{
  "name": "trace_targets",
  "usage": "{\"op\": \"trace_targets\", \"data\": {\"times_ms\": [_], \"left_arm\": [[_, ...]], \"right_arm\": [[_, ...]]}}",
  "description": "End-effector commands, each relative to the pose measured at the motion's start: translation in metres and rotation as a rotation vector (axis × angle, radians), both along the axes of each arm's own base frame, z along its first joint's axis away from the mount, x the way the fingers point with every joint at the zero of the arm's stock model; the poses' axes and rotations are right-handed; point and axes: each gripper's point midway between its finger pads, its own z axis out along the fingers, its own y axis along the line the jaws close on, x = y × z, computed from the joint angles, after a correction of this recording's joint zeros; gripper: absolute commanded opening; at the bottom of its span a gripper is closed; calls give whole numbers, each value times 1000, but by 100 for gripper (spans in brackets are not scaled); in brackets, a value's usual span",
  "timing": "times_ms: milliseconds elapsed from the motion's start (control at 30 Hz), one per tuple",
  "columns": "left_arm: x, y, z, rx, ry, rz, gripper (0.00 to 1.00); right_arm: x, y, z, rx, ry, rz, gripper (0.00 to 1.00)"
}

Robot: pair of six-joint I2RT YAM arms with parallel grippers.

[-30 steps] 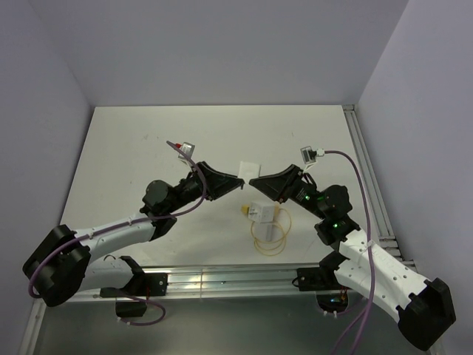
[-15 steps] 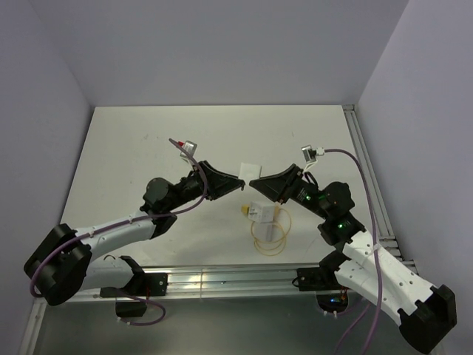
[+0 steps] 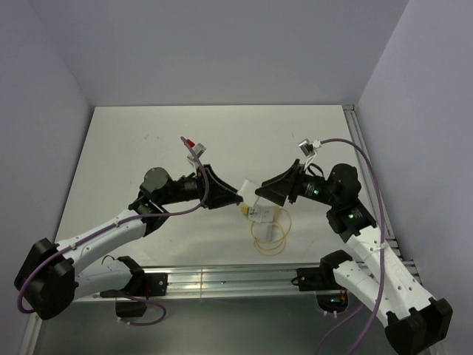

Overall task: Insert the plug
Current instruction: Adjust the plug.

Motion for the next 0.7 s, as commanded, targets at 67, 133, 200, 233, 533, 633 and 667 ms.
{"op": "trace_targets", "data": {"times_ms": [67, 133, 200, 233, 533, 633, 667], "left_arm": [[-24, 9, 13, 67, -168, -108, 1], [-26, 11, 13, 78, -181, -120, 0], [-25, 11, 5, 114, -161, -127, 0], [-25, 11, 3, 118, -159, -127, 1], [-31, 8, 3, 107, -159, -193, 1], [-33, 9, 5, 104, -164, -208, 1], [-34, 8, 4, 106, -161, -213, 1]], "right_arm": [[-28, 4, 15, 7, -61, 235, 78], [-31, 5, 18, 24, -70, 260, 78], [-36, 6, 20, 42, -76, 290, 76], [-40, 7, 20, 53, -79, 315, 75], [-48, 18, 9, 15, -41, 372, 69], [-48, 21, 8, 20, -32, 381, 69], [-47, 21, 7, 19, -29, 384, 68]]}}
